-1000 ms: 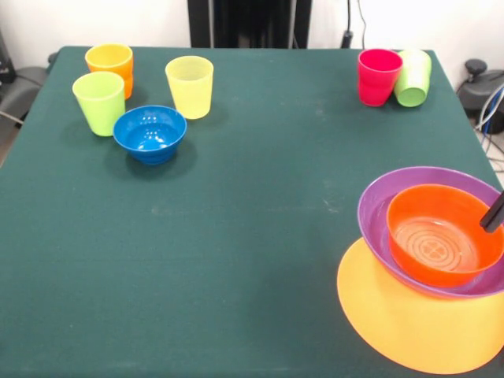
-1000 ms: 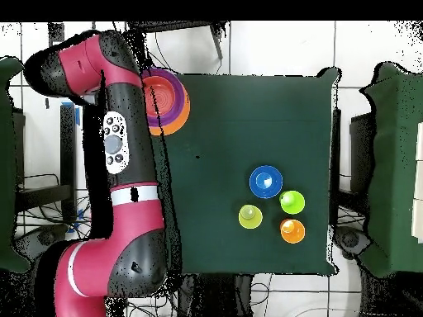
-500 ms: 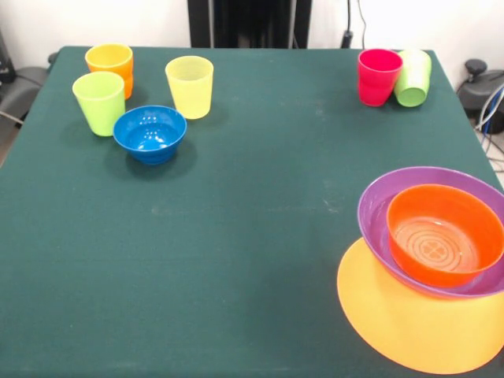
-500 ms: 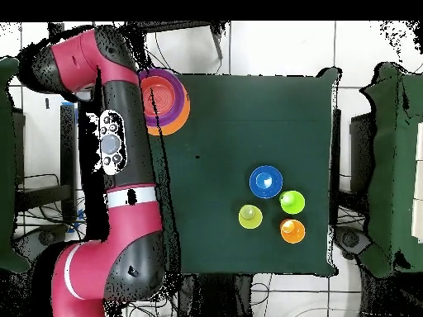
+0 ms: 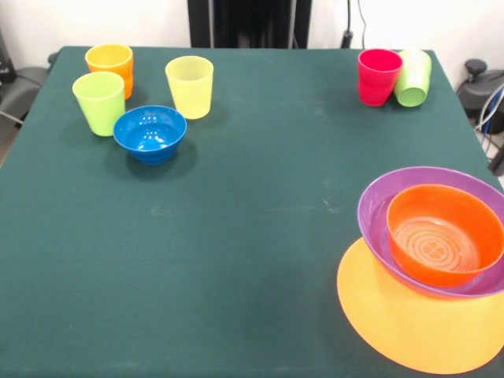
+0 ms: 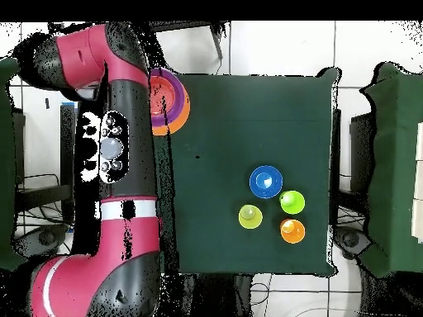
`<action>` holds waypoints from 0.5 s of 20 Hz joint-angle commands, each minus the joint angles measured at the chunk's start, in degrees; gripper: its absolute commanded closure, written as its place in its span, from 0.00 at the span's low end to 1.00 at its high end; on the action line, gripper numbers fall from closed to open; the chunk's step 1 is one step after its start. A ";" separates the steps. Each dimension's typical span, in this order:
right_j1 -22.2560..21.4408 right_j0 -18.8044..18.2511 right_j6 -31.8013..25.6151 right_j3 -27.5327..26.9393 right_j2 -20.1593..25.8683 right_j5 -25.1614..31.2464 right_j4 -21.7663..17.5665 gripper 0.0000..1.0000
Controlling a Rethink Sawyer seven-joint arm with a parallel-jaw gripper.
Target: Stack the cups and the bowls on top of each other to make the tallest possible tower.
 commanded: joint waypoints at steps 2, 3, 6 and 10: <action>-9.60 -2.42 -15.75 21.66 9.31 -10.52 -1.61 0.00; -10.41 -3.04 -16.91 23.06 9.90 -11.35 -1.79 0.00; -12.46 -4.97 -20.13 26.58 11.57 -13.48 -2.32 0.00; -13.77 -7.51 -23.18 28.83 13.81 -15.42 -3.33 0.00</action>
